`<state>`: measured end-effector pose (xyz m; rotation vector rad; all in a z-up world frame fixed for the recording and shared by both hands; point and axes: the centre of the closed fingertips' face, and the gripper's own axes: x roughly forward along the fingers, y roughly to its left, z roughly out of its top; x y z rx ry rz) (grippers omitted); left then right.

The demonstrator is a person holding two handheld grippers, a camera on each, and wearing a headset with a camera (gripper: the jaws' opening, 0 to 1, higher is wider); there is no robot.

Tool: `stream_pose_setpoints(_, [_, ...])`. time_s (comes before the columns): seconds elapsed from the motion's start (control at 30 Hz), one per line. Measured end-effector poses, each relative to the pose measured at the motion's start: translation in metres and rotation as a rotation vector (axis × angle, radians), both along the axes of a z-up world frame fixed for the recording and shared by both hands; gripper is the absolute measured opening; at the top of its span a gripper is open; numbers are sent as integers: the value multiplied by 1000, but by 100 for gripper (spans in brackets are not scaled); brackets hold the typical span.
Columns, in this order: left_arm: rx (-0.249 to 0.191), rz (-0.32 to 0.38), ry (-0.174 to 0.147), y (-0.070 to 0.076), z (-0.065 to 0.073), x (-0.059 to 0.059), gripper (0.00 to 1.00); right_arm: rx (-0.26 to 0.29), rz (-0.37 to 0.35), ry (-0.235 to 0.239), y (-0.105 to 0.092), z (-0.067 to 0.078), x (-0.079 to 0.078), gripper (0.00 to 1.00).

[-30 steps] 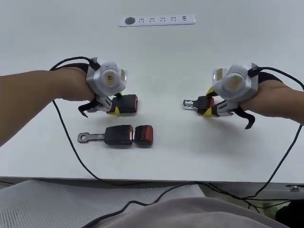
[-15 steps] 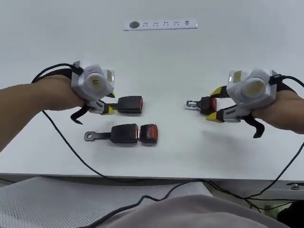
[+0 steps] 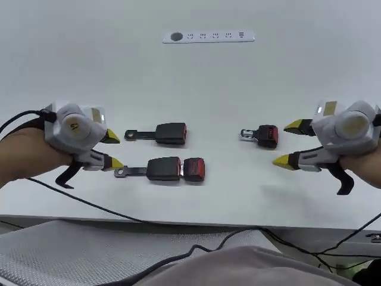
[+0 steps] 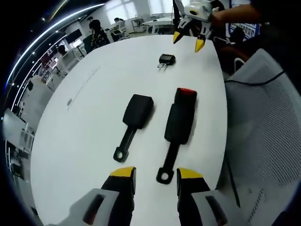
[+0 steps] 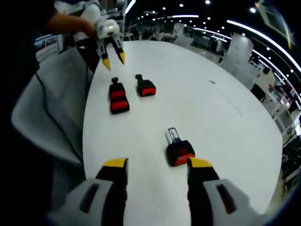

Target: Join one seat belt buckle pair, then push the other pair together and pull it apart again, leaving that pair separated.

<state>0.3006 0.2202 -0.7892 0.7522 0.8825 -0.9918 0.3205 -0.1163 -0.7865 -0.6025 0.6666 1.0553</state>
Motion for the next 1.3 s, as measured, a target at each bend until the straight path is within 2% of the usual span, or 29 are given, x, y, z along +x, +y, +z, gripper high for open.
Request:
stream_pose_setpoints(0.3, [-51, 94, -22, 21, 7, -25, 45, 8, -47, -4, -13, -2, -23, 72])
stream_pose_setpoints(0.37, [-54, 99, -28, 22, 8, -31, 51, 2, -52, -4, -15, -4, -28, 78])
stream_pose_setpoints(0.43, [-62, 80, -33, 21, 9, -38, 60, -6, -102, 32, -20, -7, -32, 84])
stream_pose_setpoints(0.57, [-81, 97, -31, 20, 10, -44, 68, 12, -124, 18, -20, -5, -34, 90])
stream_pose_setpoints(0.67, [-84, 118, -40, 21, 10, -46, 79, 17, -128, 7, -18, -1, -35, 95])
stream_pose_setpoints(0.8, [-83, 147, -86, 28, 12, -41, 94, 38, -145, -15, -13, 7, -35, 100])
stream_pose_setpoints(0.9, [-103, 176, -129, 31, 16, -37, 100, 64, -165, -31, -11, 12, -31, 100])
stream_pose_setpoints(1.0, [-115, 207, -133, 35, 17, -37, 100, 81, -174, -27, -10, 12, -31, 100])
stream_pose_setpoints(1.1, [-124, 222, -113, 37, 14, -41, 100, 96, -191, -22, -10, 12, -28, 100])
stream_pose_setpoints(1.17, [-132, 233, -121, 36, 16, -40, 100, 102, -201, -27, -10, 13, -26, 100])
stream_pose_setpoints(1.27, [-193, 263, -131, 31, 23, -39, 100, 119, -221, -25, -9, 15, -24, 100])
stream_pose_setpoints(1.3, [-202, 265, -136, 31, 24, -39, 100, 124, -221, -26, -9, 16, -24, 100])
